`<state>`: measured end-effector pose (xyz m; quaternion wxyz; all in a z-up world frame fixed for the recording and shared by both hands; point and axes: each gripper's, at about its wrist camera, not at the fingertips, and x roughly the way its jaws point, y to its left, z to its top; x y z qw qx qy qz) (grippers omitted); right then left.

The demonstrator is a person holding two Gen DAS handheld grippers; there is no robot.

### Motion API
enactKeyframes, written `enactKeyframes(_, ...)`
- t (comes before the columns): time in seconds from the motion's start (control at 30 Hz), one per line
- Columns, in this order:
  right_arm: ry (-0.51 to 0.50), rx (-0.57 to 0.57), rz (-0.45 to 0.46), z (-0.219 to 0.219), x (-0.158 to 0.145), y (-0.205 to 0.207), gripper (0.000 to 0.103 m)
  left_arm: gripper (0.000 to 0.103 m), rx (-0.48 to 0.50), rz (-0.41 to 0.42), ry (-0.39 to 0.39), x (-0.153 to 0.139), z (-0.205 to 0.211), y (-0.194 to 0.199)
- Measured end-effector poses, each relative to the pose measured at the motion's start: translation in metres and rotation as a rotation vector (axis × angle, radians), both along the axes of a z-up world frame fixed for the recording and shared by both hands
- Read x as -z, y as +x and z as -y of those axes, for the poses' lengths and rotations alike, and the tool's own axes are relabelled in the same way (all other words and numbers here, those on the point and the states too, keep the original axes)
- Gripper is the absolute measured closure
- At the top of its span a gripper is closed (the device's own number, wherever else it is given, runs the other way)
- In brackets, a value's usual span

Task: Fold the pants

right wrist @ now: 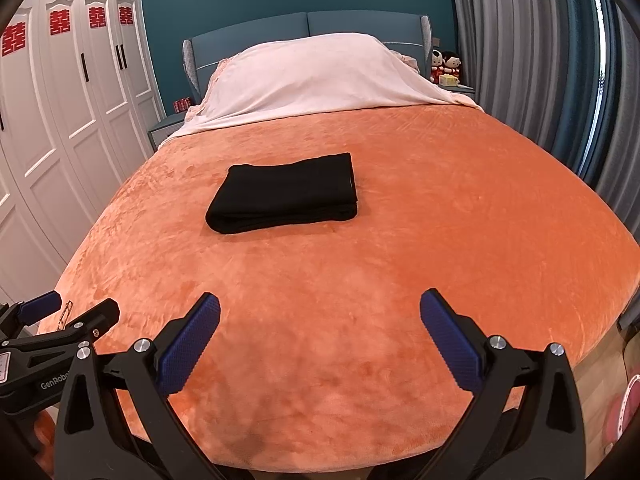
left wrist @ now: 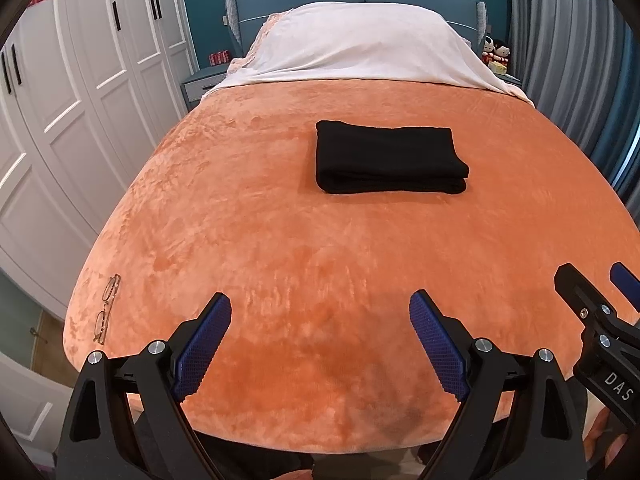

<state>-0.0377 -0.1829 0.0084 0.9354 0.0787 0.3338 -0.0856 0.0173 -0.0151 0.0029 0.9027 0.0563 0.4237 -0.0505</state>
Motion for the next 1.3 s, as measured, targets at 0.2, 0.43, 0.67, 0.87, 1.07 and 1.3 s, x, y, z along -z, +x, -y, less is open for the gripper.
enactKeyframes(0.2, 0.002, 0.000, -0.001, -0.0001, -0.0005, -0.0012, 0.005, 0.015, 0.000, 0.002, 0.000, -0.0004, 0.0007, -0.0002)
enactKeyframes(0.43, 0.000, 0.002, 0.002, -0.0017, -0.0015, -0.0031, 0.005, 0.015, 0.001, 0.001, 0.000, -0.0002, 0.0008, -0.0003)
enactKeyframes(0.67, -0.002, 0.000, 0.001, -0.0029, -0.0009, -0.0030, 0.005, 0.015, 0.002, 0.000, -0.001, 0.0001, -0.0001, 0.0001)
enactKeyframes(0.87, 0.001, 0.000, -0.001, -0.0042, -0.0027, -0.0047, 0.005, 0.015, 0.008, -0.001, -0.001, 0.0004, -0.0010, -0.0009)
enactKeyframes(1.07, -0.001, -0.003, -0.002, -0.0035, -0.0022, -0.0038, 0.005, 0.015, 0.006, 0.002, 0.001, 0.0003, -0.0001, -0.0013)
enactKeyframes(1.3, 0.001, -0.005, -0.002, -0.0032, -0.0021, -0.0037, 0.005, 0.015, 0.031, -0.002, -0.041, -0.0003, -0.0067, -0.0004)
